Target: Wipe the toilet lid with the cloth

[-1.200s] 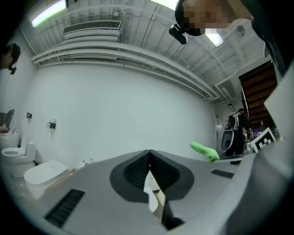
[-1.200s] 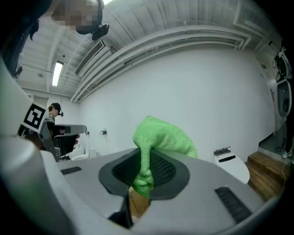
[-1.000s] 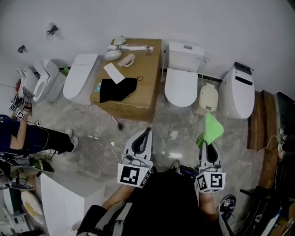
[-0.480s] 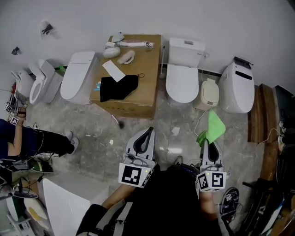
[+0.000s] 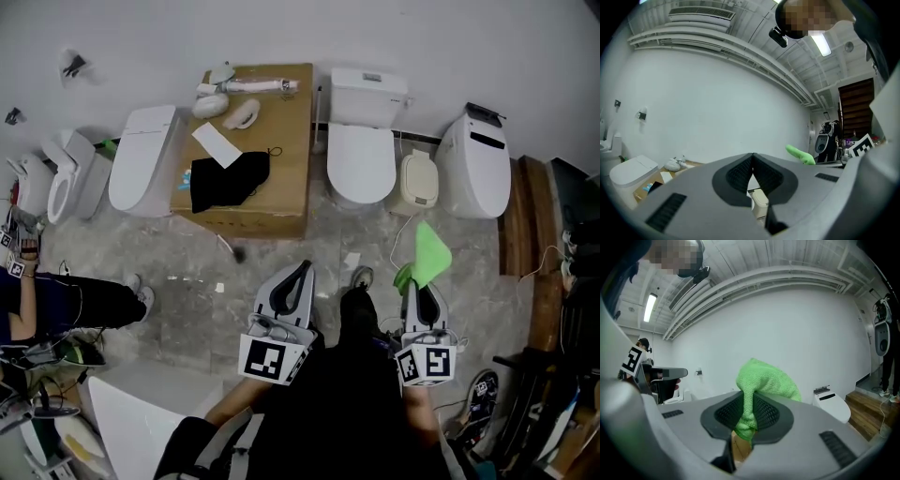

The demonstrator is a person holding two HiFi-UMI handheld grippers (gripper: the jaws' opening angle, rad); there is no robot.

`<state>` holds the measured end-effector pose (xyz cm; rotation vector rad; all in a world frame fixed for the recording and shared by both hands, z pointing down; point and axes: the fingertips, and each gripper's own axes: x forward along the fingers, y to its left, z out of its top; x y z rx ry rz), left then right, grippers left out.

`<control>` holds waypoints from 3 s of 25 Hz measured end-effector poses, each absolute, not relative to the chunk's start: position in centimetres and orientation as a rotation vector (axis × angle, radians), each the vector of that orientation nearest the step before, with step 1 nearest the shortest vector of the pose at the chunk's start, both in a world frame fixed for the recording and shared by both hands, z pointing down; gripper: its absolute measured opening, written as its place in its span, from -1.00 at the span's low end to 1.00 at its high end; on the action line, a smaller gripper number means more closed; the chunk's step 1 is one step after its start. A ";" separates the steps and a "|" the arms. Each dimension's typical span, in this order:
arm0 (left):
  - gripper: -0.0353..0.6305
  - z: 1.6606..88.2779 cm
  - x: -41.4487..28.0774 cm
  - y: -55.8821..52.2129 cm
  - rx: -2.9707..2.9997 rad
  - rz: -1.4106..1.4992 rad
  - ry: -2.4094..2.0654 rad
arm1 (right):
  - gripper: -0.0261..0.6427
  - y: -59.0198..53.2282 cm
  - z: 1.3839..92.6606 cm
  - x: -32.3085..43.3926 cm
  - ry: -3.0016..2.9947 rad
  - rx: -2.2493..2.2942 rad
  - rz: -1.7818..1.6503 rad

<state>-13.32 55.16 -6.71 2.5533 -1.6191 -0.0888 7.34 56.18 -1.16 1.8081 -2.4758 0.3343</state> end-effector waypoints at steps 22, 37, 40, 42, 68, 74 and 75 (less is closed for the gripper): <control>-0.90 -6.6 -0.5 31.3 2.458 -0.076 -1.734 | -0.73 29.9 1.7 18.5 -2.572 1.604 0.343; -0.90 -3.2 -3.2 18.7 2.381 -0.035 -1.776 | -0.73 13.7 7.5 14.7 -2.559 1.430 0.343; -0.90 -1.9 -4.3 15.0 2.368 -0.021 -1.751 | -0.73 9.9 9.7 12.9 -2.540 1.390 0.348; -0.90 -1.1 -5.2 12.7 2.365 -0.011 -1.743 | -0.73 7.3 11.3 11.5 -2.528 1.356 0.355; -0.90 18.4 -13.1 -4.7 2.238 0.089 -1.668 | -0.73 -13.6 45.5 -0.8 -2.292 0.808 0.335; -0.90 23.2 -14.6 -6.9 2.223 0.129 -1.695 | -0.73 -16.5 52.6 -1.6 -2.233 0.815 0.368; -0.90 24.0 -14.8 -7.2 2.221 0.131 -1.693 | -0.73 -16.9 53.8 -1.6 -2.222 0.822 0.370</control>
